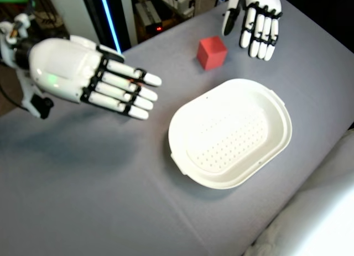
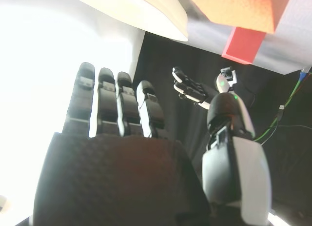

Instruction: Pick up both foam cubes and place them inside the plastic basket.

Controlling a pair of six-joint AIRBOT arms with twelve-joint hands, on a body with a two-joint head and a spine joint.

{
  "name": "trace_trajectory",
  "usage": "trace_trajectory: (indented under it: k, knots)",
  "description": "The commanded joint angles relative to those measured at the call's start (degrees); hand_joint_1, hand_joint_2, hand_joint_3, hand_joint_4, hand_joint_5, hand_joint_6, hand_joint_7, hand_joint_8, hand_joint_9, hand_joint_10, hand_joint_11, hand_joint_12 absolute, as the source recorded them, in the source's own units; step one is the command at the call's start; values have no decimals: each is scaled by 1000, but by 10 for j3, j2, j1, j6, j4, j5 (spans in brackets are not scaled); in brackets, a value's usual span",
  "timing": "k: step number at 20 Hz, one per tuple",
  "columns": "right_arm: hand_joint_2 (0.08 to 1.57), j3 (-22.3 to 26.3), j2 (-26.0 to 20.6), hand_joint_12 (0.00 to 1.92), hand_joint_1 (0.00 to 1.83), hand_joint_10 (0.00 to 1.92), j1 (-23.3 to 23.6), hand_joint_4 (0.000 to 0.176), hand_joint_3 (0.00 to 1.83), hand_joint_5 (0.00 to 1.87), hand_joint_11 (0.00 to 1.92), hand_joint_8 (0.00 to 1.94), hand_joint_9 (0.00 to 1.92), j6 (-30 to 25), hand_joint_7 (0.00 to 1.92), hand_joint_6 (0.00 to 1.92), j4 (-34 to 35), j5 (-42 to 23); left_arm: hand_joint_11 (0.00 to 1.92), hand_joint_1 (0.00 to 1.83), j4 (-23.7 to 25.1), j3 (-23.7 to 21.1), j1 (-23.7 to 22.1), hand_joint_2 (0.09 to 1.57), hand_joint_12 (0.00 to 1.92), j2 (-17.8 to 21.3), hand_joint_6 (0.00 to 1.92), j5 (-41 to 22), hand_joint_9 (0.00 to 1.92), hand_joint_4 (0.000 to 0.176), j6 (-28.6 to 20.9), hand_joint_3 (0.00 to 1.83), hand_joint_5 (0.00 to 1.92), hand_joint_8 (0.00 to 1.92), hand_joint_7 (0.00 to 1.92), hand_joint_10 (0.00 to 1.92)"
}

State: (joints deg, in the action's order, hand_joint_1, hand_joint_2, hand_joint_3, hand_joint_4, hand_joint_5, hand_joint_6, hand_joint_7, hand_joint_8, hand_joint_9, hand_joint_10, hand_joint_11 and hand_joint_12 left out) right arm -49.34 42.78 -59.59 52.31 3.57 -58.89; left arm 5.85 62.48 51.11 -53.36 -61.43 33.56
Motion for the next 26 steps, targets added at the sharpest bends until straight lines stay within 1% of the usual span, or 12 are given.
trace_trajectory:
  k: [1,7,10,11,16,17,18,21,23,24,25,26]
  knots:
    - [1181,-2,-1,0,413,0,3,5,21,0,0,0,0,-3,0,0,5,-69,0,395,-9,1,-5,1140,0,0,0,-68,0,62,-1,32,0,0,0,0]
    - [1132,4,-1,0,451,0,1,8,0,0,0,0,0,-33,0,0,-20,-69,0,417,20,-9,2,1091,0,6,0,-63,0,77,-21,0,0,0,0,0]
    - [1101,4,2,0,530,0,-6,0,0,0,0,0,0,-53,0,0,-38,-54,0,408,36,-14,14,1074,0,7,0,-50,0,40,-45,0,0,0,0,0]
    - [1101,1,10,0,538,0,-6,0,0,0,0,0,0,-56,0,0,-42,-38,0,408,44,-14,16,1064,0,3,0,-42,0,40,-53,0,0,0,0,0]
    - [1034,-19,40,0,633,0,-6,0,0,0,0,0,0,-64,0,0,-45,6,0,703,68,1,16,976,0,-26,0,-3,0,73,-82,0,0,0,0,0]
    - [1026,-25,47,0,661,0,-6,0,0,0,0,0,0,-67,0,0,-45,16,0,746,70,7,16,963,0,-35,0,7,0,70,-89,0,0,0,0,0]
    - [1015,-30,53,0,690,0,-5,0,0,0,0,0,0,-72,0,0,-45,23,0,760,73,12,16,976,0,-41,0,15,0,96,-95,0,0,0,0,0]
    - [1005,-44,71,0,709,0,3,0,0,0,0,0,0,-73,0,0,-43,48,0,841,81,20,16,960,0,-52,0,36,0,102,-101,0,0,0,0,0]
    - [1017,-54,84,0,715,0,10,0,0,0,0,0,0,-73,0,0,-43,63,0,941,82,27,16,1015,817,-59,5,44,149,56,-105,18,55,5,107,30]
    - [1058,-60,91,9,787,11,14,0,3,0,19,4,27,-75,12,0,-43,68,0,1015,82,30,14,1086,1351,-63,59,48,366,0,-106,27,266,64,356,126]
    - [1149,-64,94,736,954,64,16,0,0,283,3,0,262,-76,328,2,-43,72,405,1135,84,30,13,1212,1635,-64,1119,50,685,0,-106,3,569,1054,743,736]
    - [1177,-68,97,1352,1141,341,20,0,0,722,181,896,705,-78,764,1006,-44,74,667,1308,84,30,11,1203,1622,-64,1235,43,804,0,-105,4,677,1229,780,1298]
